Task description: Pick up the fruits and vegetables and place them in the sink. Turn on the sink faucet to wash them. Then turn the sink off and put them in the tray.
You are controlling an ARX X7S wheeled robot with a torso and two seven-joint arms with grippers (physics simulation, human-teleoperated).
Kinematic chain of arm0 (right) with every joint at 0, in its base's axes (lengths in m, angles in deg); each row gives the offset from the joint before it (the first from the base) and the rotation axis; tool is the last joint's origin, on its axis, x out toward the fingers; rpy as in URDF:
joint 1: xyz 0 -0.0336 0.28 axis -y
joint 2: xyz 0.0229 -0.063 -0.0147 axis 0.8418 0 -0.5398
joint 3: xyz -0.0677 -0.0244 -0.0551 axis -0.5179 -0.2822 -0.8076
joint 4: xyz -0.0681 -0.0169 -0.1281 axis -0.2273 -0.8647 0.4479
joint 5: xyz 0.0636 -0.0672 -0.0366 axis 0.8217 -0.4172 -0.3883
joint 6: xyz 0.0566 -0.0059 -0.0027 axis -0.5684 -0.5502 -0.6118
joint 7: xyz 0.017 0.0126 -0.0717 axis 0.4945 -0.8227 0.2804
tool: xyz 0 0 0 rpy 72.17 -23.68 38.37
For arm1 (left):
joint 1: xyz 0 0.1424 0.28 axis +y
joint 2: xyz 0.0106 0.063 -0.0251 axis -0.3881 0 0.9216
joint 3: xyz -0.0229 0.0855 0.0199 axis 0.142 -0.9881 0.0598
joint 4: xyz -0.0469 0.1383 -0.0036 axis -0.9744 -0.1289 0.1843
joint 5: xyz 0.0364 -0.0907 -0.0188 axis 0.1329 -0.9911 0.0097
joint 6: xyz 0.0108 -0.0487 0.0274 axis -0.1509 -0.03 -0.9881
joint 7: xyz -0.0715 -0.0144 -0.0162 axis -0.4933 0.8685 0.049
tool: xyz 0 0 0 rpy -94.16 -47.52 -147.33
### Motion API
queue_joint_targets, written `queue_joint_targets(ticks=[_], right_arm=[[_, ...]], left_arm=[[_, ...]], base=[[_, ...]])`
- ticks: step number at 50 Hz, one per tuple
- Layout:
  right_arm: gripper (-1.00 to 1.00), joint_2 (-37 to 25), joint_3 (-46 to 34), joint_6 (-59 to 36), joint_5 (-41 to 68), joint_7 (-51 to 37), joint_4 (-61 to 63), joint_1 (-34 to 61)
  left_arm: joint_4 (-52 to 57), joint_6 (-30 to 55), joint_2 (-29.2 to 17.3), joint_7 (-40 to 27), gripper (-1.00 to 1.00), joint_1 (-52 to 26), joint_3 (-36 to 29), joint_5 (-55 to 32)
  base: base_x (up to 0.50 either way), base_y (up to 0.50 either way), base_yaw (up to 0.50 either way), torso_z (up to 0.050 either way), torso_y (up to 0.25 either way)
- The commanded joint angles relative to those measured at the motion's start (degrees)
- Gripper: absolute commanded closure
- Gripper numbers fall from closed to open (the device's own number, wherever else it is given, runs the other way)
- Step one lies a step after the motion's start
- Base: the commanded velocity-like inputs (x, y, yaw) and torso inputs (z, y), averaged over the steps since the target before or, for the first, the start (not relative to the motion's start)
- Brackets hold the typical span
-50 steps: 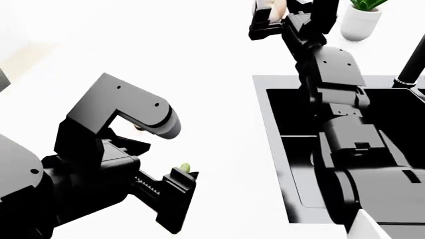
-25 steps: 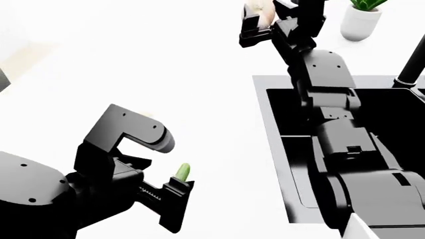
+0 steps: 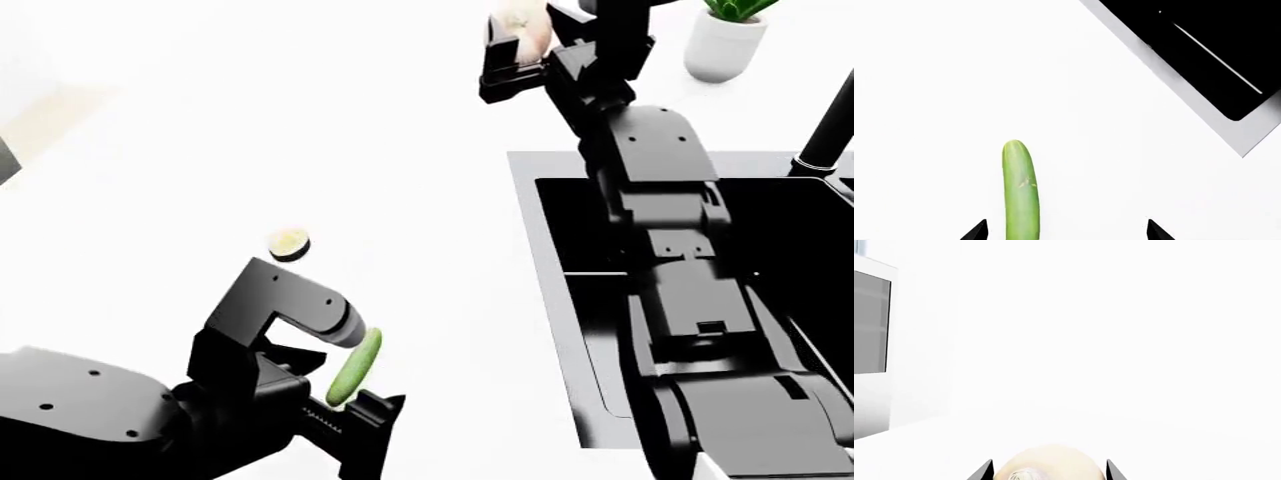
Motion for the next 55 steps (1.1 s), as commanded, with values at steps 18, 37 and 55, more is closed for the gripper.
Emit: queue_joint_targets(ticks=[18,37,55], right_arm=[[1.00,-2.3,-1.6,-11.3,-0.1,-2.2,17.2,-5.1],[1.00,-3.9,-2.9,-18.4,0.8,-2.9,27.6,-7.5],[1.00,-5.7,-1.6,-26.2,5.2,-2.0,35.7,-10.9]], left_arm=[[-3.5,-2.9,0.4,11.0,-1.00,9.2,1.2,13.7],[-3.5,-2.9,1.3,14.5,1.00,11.7,-0.1,17.1],[-10.1,4.0,3.3,14.2,1.00,-14.2,4.1,11.6]], base=[[0.00,0.00,0.00,0.000,0.000],[0.00,0.00,0.00,0.000,-0.001],[0.00,0.00,0.00,0.000,0.000]])
